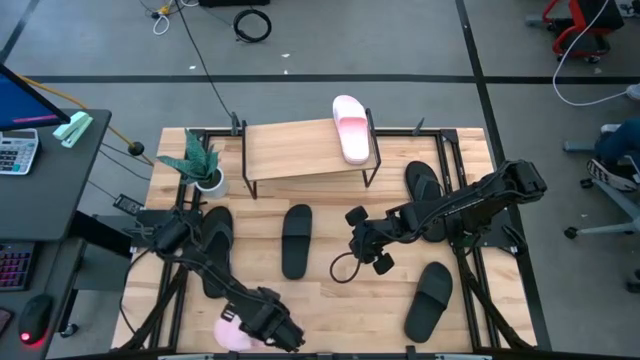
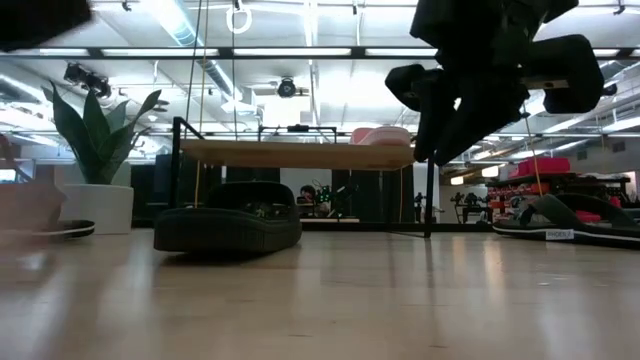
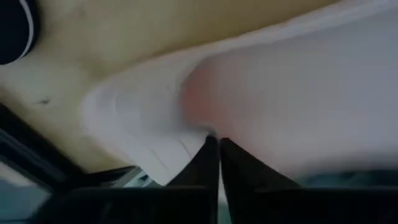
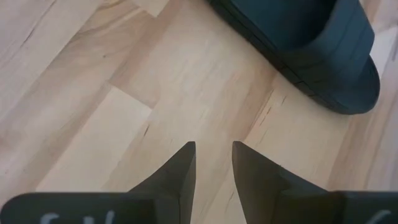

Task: Pick and place slides into the shelf
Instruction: Put the pink slide on the shelf

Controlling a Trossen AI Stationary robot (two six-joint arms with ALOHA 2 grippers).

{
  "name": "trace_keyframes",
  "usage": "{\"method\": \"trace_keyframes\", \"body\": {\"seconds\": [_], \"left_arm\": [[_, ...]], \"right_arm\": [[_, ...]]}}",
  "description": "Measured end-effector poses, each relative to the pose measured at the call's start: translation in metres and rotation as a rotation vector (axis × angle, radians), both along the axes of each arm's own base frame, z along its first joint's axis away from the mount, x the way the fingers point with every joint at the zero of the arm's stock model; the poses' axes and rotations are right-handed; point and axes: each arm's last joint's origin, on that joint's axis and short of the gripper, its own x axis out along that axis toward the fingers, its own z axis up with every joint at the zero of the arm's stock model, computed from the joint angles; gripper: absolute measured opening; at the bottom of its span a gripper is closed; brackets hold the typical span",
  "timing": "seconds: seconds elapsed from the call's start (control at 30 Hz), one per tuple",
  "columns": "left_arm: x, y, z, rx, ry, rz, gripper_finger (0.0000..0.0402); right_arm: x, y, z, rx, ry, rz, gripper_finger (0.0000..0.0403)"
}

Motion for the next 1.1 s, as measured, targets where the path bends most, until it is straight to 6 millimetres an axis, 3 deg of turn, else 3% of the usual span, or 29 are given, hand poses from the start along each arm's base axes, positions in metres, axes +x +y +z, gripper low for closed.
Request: {"method": "trace_keyframes", "body": {"seconds": [0.5,0.7,0.87,1.1], "left_arm": [[0.005,0.006,0.005,-0.023,-0.078,-0.239,0.0002],[0.012,0.011,0.024,0.058,-0.155,-0.302,0.0002],[0.012,0.010,0.045,0.079,-0.146,-0.241,0.0002],[0.002,-0.002,0.050,0.070,-0.064,-0.063,0.0002]], "right_arm": [[0.013,0.003,0.012,-0.004,-0.157,0.050,0.0110],[0.015,0.004,0.015,0.041,-0.186,0.004,0.0110],[0.015,0.004,0.015,0.081,-0.178,-0.047,0.0110],[0.014,0.004,0.014,0.074,-0.172,-0.038,0.0110]]}}
